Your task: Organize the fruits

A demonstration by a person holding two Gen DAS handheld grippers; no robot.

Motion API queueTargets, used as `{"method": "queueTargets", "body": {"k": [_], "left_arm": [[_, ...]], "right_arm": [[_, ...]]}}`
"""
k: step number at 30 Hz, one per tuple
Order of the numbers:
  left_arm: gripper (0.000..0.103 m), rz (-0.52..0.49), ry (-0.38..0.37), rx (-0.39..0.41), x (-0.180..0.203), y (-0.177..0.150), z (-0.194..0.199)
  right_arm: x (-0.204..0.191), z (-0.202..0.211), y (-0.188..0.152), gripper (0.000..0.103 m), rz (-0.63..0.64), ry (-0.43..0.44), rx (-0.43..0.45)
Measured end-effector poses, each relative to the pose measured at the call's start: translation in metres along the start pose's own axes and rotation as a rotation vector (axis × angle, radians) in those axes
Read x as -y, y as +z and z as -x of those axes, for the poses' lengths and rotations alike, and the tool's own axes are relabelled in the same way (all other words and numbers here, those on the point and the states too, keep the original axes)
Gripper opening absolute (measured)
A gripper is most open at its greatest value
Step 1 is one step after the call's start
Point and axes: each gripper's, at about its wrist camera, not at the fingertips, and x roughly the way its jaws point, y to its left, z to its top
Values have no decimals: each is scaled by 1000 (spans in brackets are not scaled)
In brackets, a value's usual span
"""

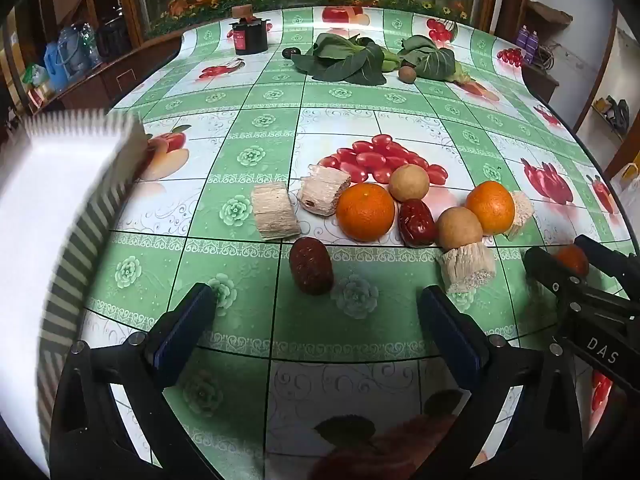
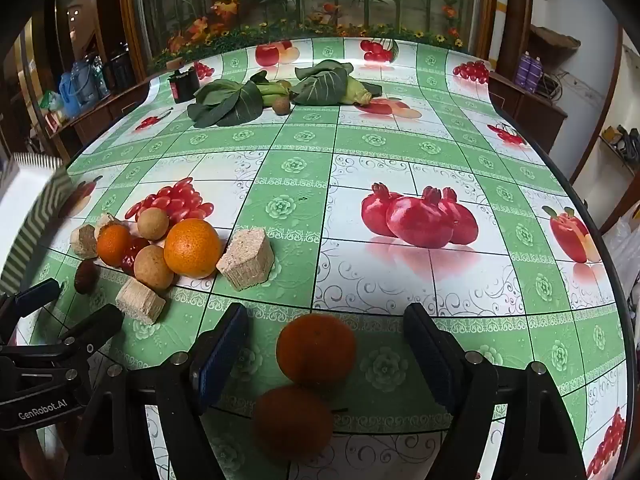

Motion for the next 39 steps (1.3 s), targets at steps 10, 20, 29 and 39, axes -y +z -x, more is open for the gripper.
{"method": "queueTargets", "body": {"k": [10,20,29,39], "left_arm": [[103,1,-1,1,0,0,0],[103,0,0,1,0,0,0],[103,3,1,1,0,0,0],[103,4,3,1,0,0,0]], "right_arm": [[0,0,0,79,0,0,3],[0,0,0,79,1,0,3],[0,0,0,81,0,-1,3],[-2,-2,2,84,-14,-12,-1]]}}
